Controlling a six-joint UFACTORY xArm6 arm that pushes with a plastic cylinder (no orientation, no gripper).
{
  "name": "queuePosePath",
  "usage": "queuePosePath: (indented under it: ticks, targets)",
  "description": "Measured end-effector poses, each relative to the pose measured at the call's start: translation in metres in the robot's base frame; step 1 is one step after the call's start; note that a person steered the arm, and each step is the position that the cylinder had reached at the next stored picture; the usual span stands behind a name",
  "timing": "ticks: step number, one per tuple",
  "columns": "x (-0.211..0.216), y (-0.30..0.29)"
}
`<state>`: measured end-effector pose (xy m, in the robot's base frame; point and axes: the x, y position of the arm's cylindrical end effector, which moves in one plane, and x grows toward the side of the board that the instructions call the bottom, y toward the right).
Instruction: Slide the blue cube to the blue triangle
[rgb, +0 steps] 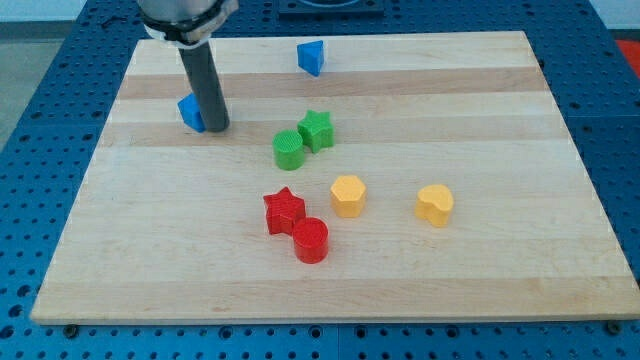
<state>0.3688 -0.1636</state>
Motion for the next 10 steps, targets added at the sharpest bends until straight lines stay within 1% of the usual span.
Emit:
queuePosePath:
  ticks: [2,3,4,5,6,7,8,9,10]
  targets:
    - [0.000,-0.007]
    - [0.004,0.012]
    - [0.037,-0.020]
    - [0.055,-0.051]
    - [0.032,-0.011]
    - [0.031,-0.007]
    - [0.033,-0.036]
    - [0.024,-0.071]
    - [-0.004,-0.052]
